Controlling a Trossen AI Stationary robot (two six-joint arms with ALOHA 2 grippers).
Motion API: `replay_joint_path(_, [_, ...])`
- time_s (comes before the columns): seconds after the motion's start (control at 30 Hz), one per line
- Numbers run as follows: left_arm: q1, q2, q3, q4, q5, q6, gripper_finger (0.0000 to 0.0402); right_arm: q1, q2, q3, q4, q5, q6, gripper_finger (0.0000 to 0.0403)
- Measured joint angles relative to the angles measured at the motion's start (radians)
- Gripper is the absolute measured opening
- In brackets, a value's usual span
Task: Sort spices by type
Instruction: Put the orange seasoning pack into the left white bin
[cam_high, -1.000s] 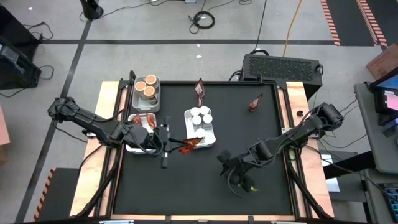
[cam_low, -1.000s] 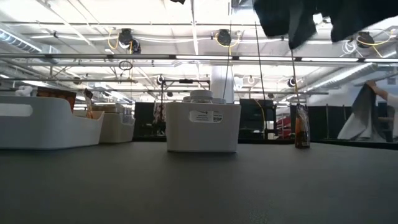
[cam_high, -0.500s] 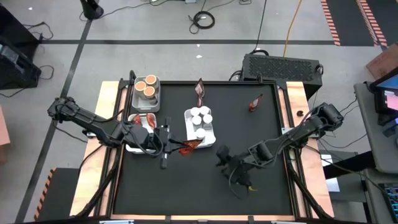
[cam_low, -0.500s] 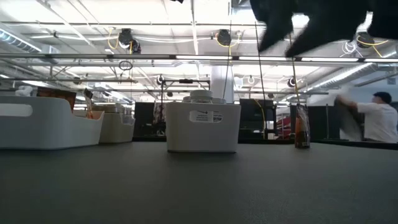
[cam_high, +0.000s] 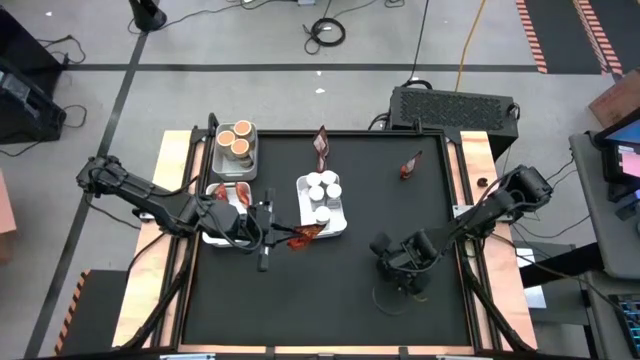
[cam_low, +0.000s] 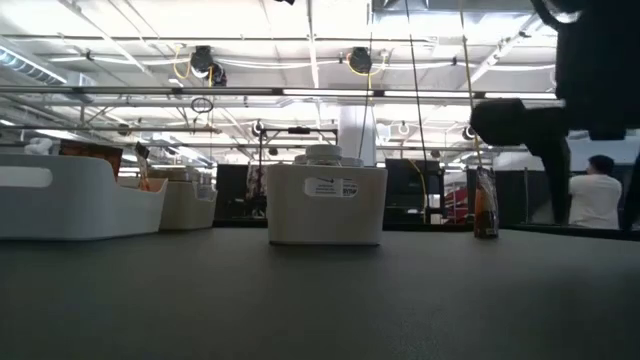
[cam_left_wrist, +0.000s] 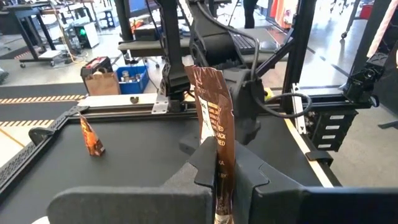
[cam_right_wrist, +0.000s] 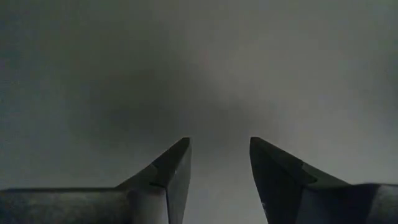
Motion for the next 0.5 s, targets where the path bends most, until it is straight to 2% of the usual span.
replay_joint_path(0.07, [0.000,0.000,0.000,-0.001,0.000,0.000,0.0019,0.000,0.000,-0.012,-0.001,-0.010,0.029,0.0150])
replay_joint_path(0.23, [0.000,0.000,0.000,-0.017,0.000,0.001,0.0019,-0.022,0.000,-0.015,-0.029,-0.130,0.113,0.0150])
replay_joint_path(0.33, [0.000,0.000,0.000,-0.026,0.000,0.001,0.0019,-0.028,0.000,-0.017,-0.082,-0.123,0.130,0.0150])
replay_joint_path(0.5, [0.000,0.000,0.000,-0.025,0.000,0.001,0.0019,-0.041,0.000,-0.075,-0.057,-0.091,0.132,0.0150])
